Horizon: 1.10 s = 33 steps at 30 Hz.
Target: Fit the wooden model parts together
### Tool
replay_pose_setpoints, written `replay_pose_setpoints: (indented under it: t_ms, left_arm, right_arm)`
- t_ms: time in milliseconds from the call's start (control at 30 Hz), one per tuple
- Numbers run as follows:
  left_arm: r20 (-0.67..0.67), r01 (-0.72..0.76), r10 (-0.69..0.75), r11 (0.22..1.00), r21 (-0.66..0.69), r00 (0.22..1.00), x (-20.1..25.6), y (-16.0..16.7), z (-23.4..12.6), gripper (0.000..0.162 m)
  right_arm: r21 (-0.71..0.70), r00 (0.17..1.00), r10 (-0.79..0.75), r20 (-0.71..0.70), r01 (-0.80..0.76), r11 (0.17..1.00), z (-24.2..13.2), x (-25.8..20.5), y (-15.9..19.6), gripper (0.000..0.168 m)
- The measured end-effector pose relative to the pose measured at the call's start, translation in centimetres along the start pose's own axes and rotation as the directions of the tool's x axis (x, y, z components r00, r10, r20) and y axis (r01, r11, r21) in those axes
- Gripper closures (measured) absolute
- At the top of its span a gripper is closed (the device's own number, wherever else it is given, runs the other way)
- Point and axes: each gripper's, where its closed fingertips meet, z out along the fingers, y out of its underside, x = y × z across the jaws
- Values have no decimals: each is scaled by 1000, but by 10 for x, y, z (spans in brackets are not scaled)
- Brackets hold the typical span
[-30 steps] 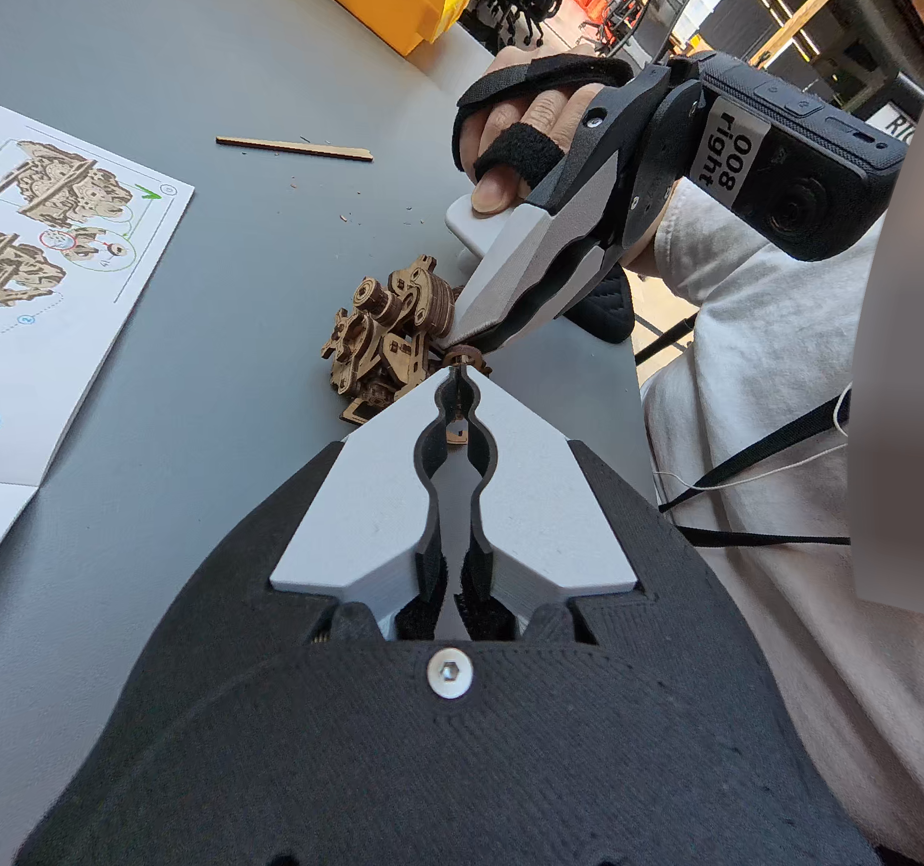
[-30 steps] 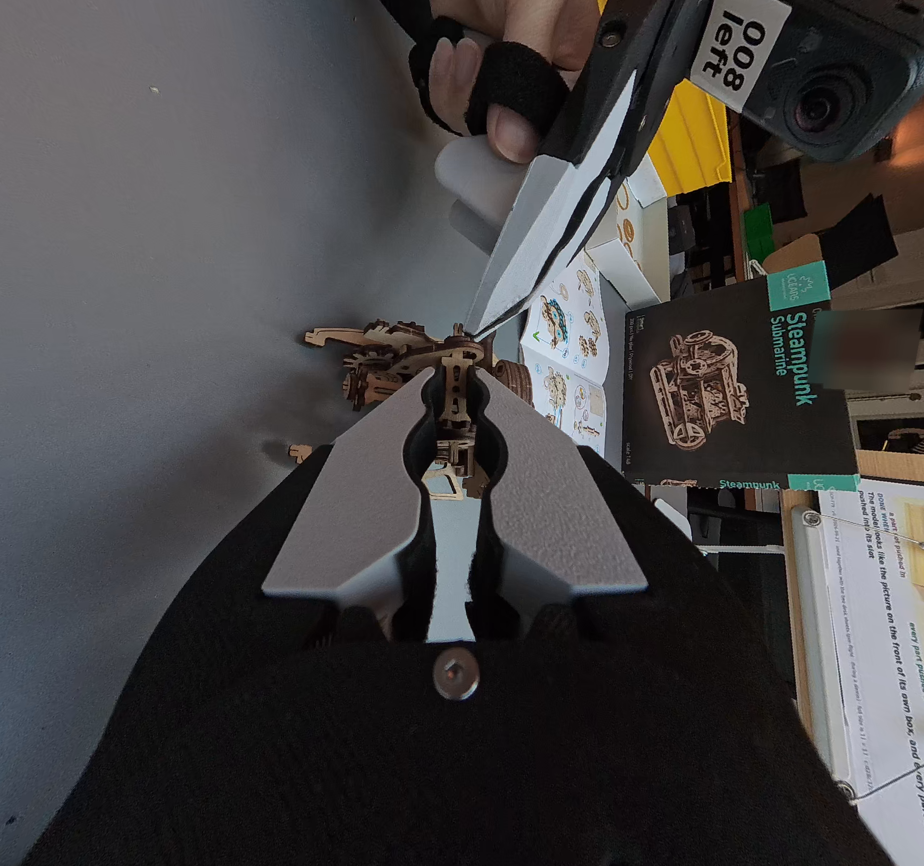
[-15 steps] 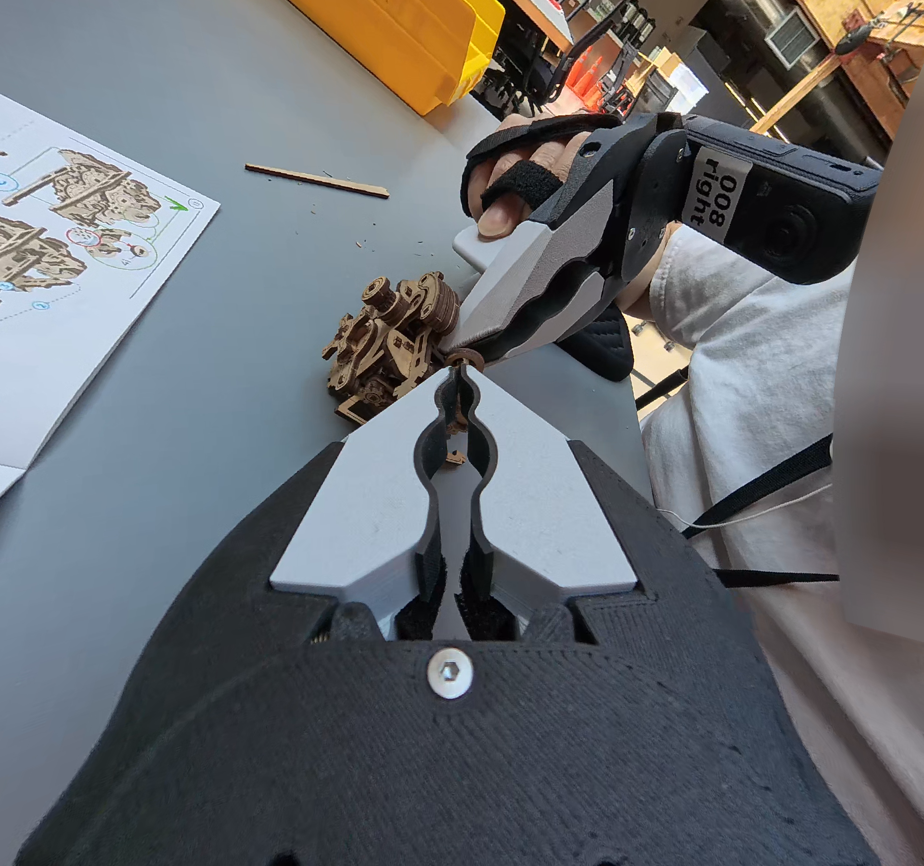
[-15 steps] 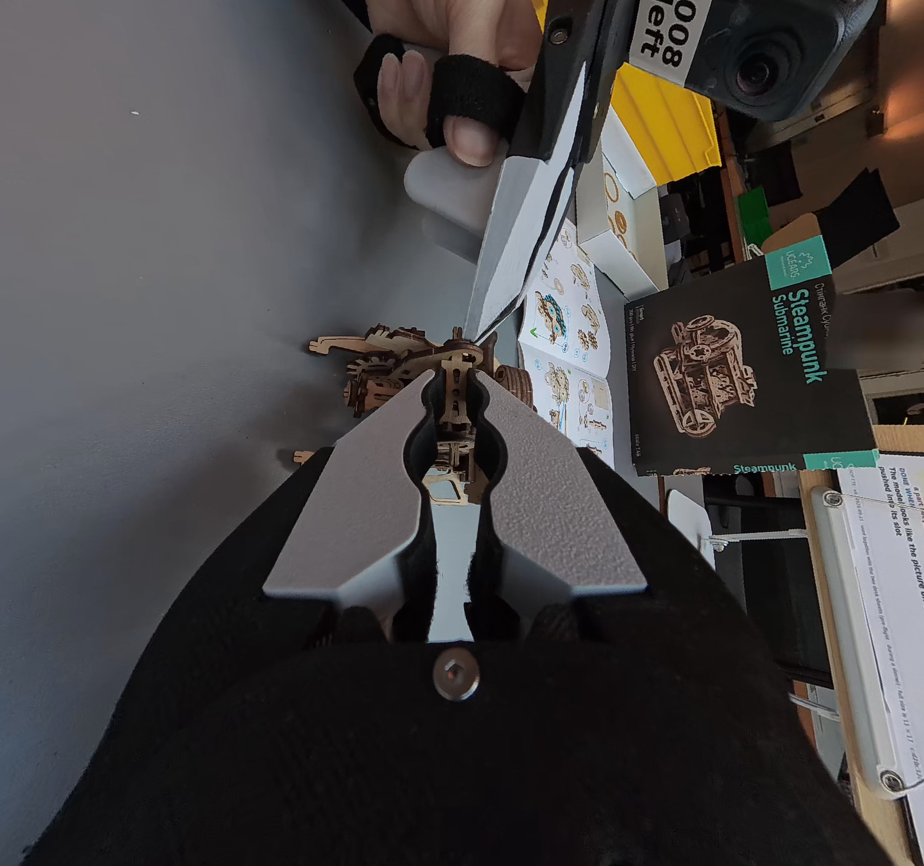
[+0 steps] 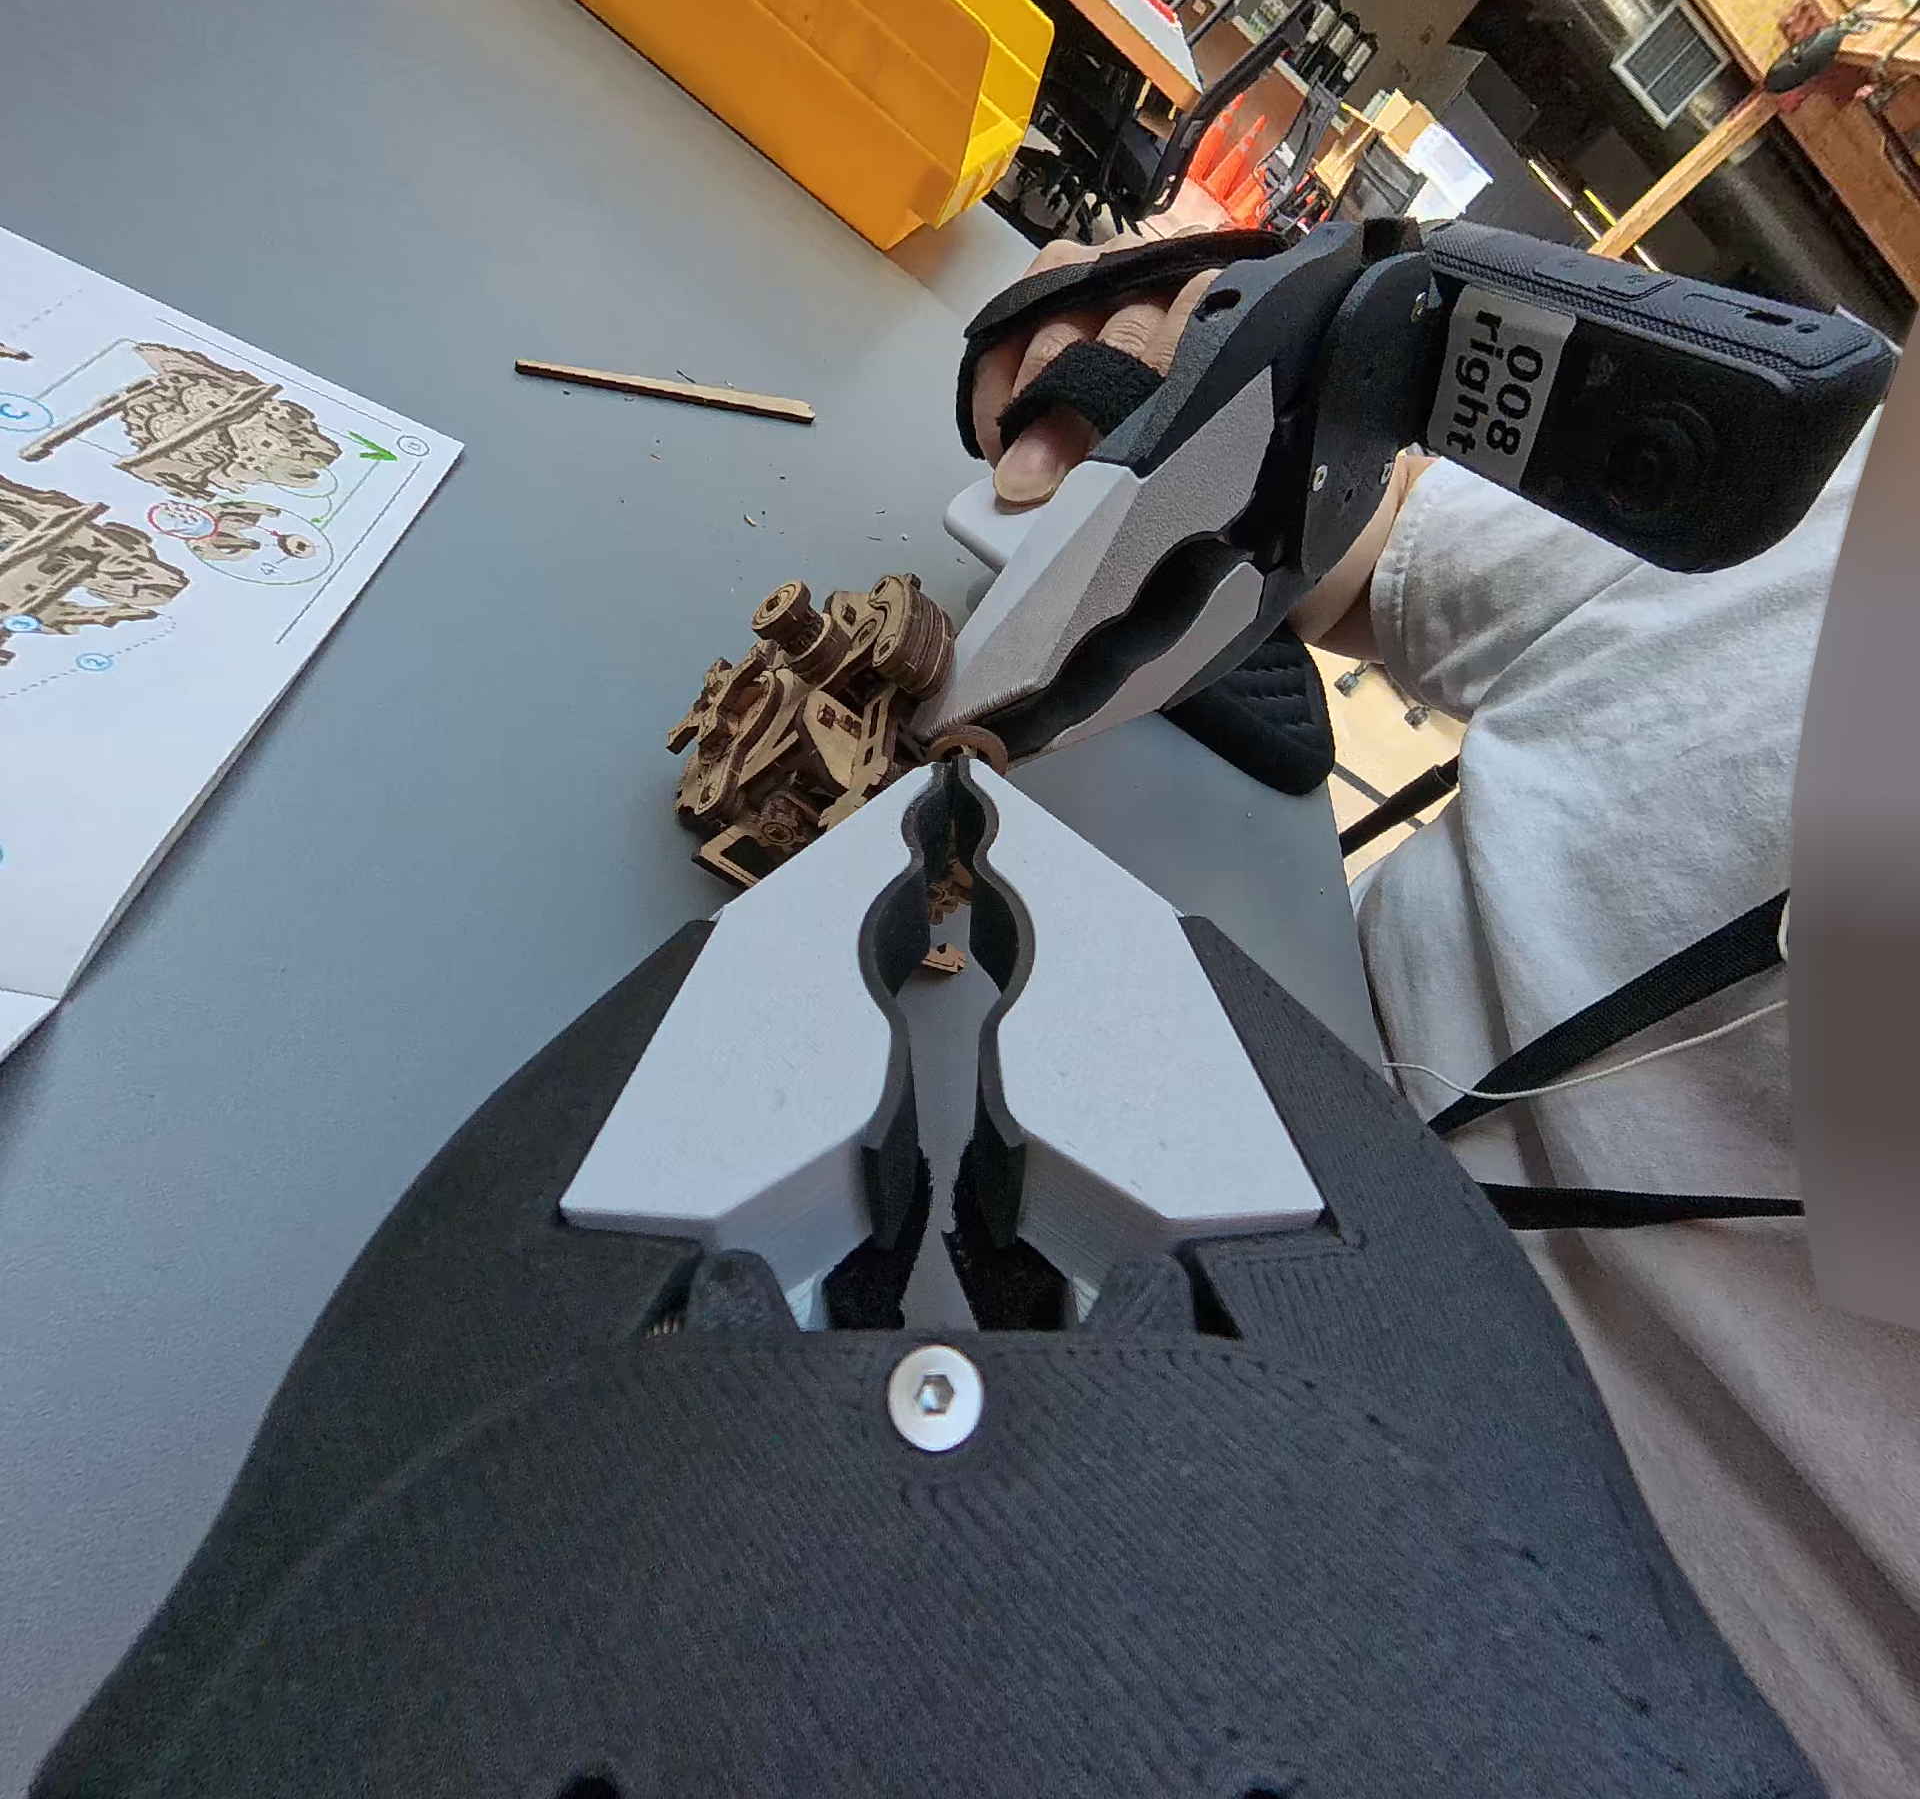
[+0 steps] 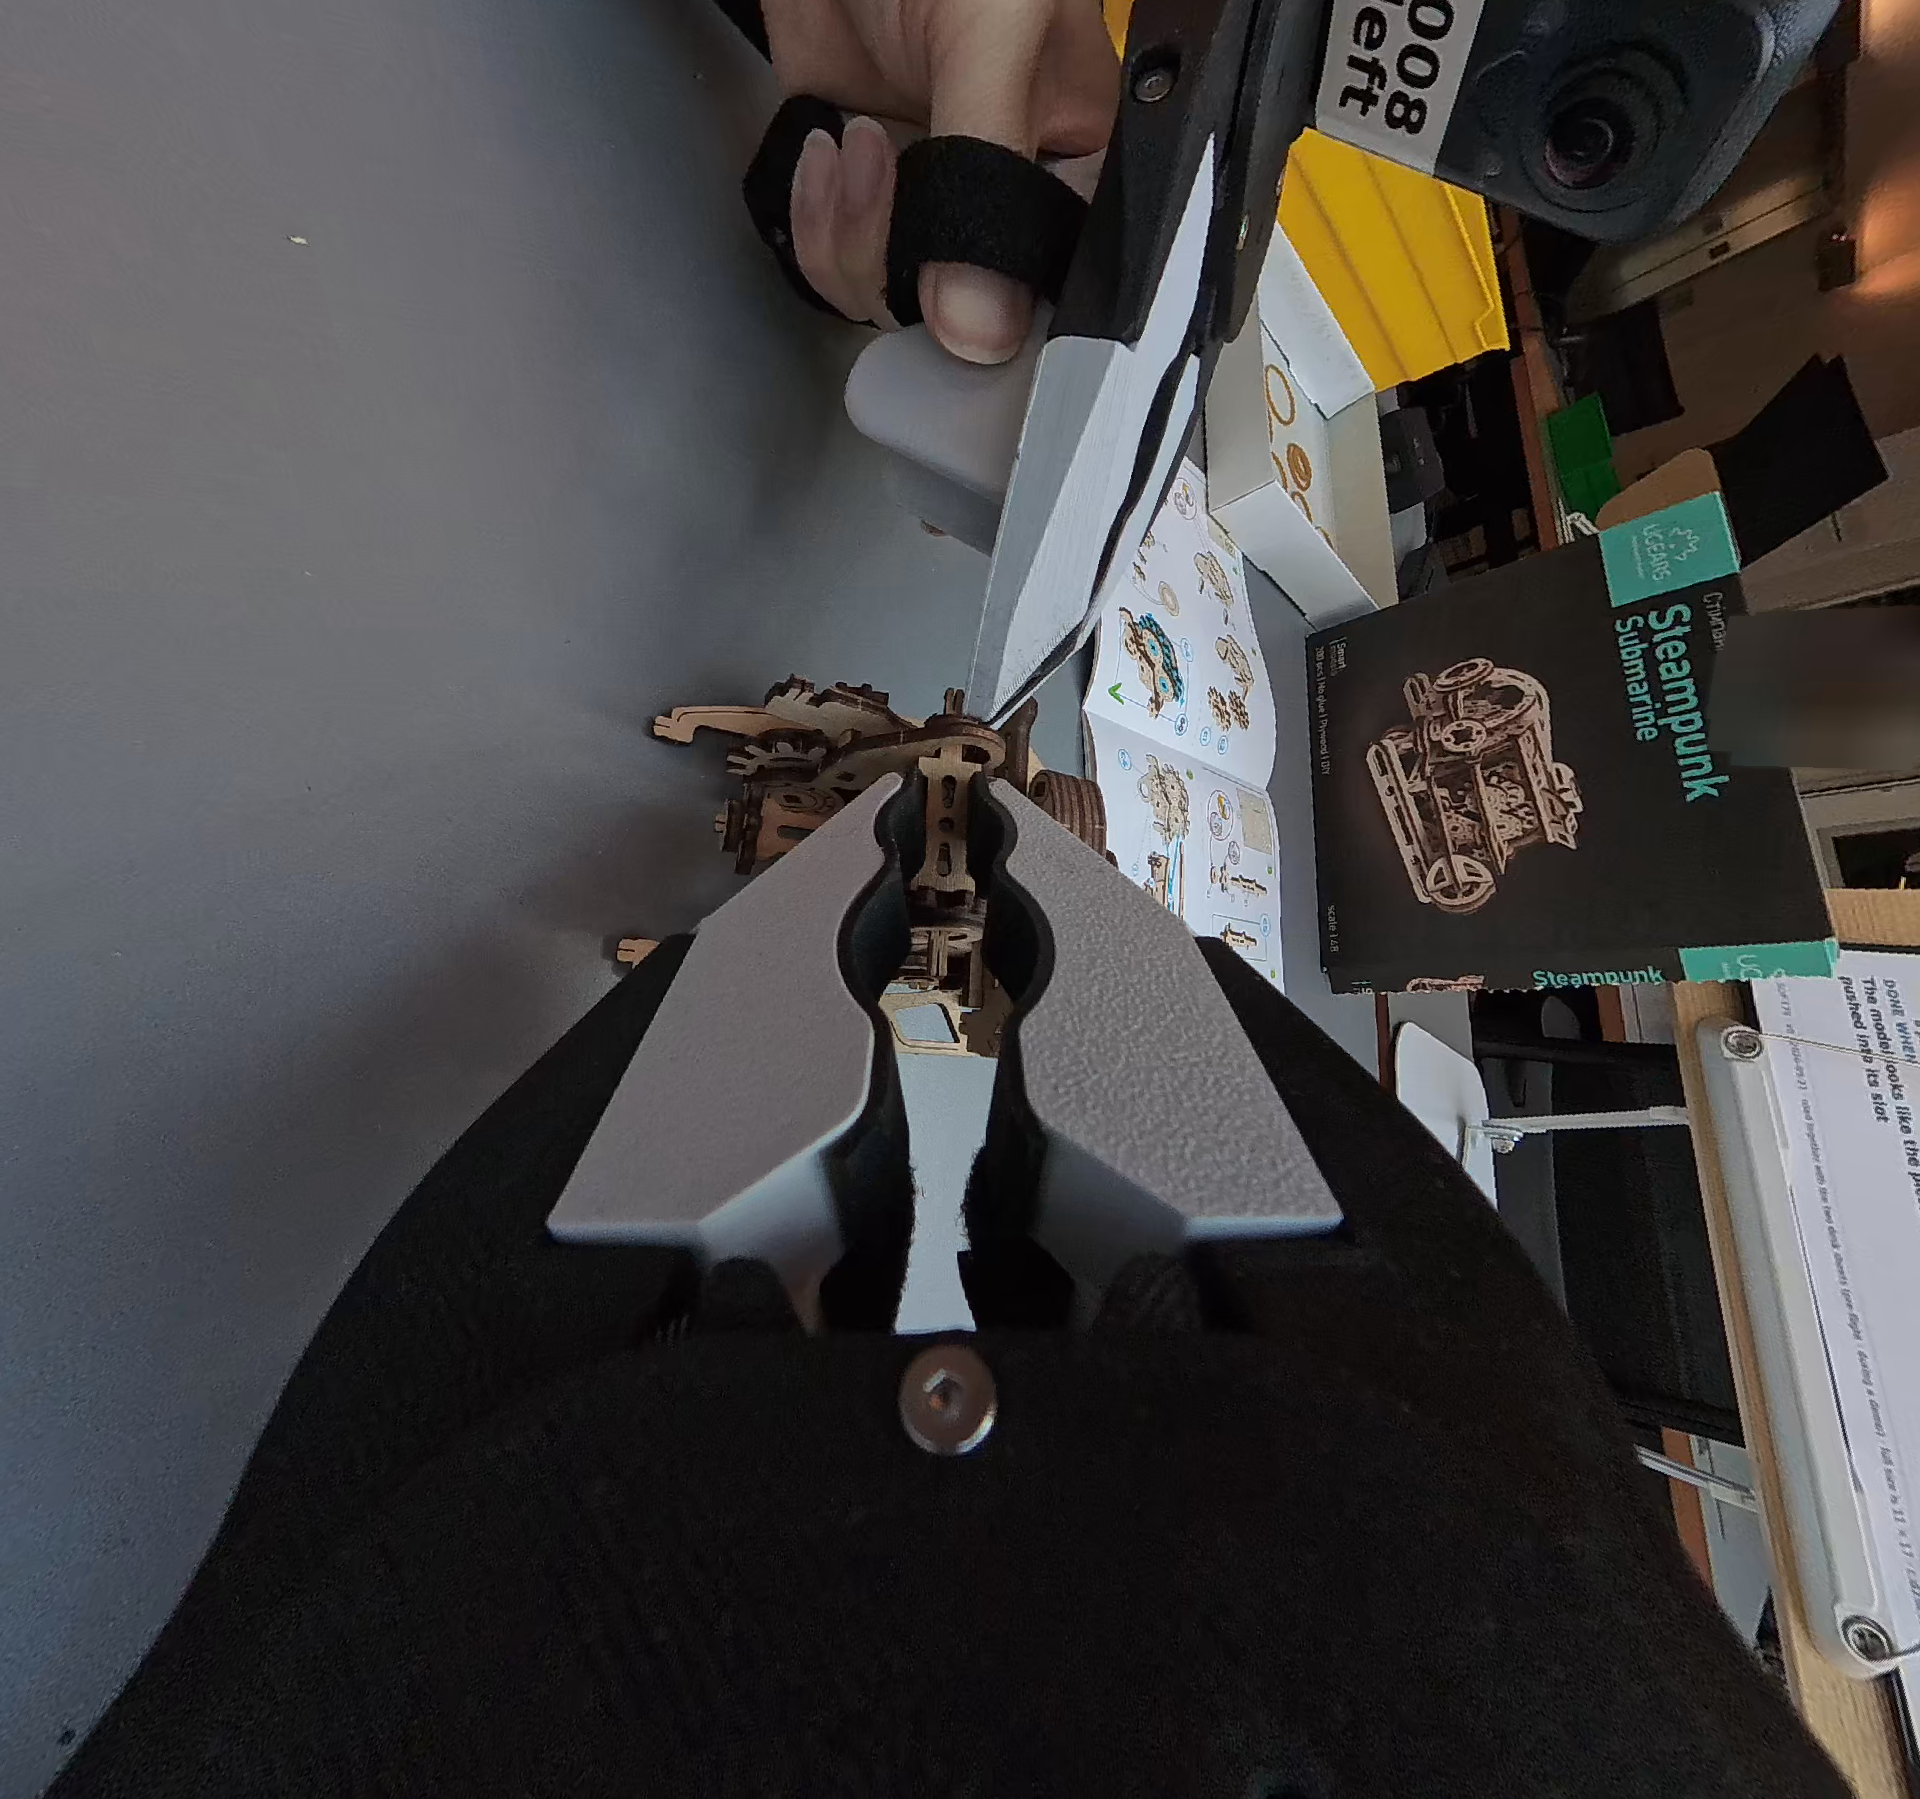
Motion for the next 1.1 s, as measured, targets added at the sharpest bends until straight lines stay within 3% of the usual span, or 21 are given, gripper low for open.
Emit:
replay_pose_setpoints:
  t_ms: [600,900,1100]
  left_arm:
    - [-1,-14,14,1000,-18,1000,0,0,-2,162]
    - [-1,-28,28,1000,7,1000,-2,-6,-14,159]
    - [20,-39,40,999,-36,999,-2,2,-4,156]
  right_arm:
    - [9,999,28,16,-28,1000,2,1,1,164]
    - [29,999,35,-21,-35,999,3,4,3,162]
    - [17,999,6,-52,-5,1000,4,6,4,162]
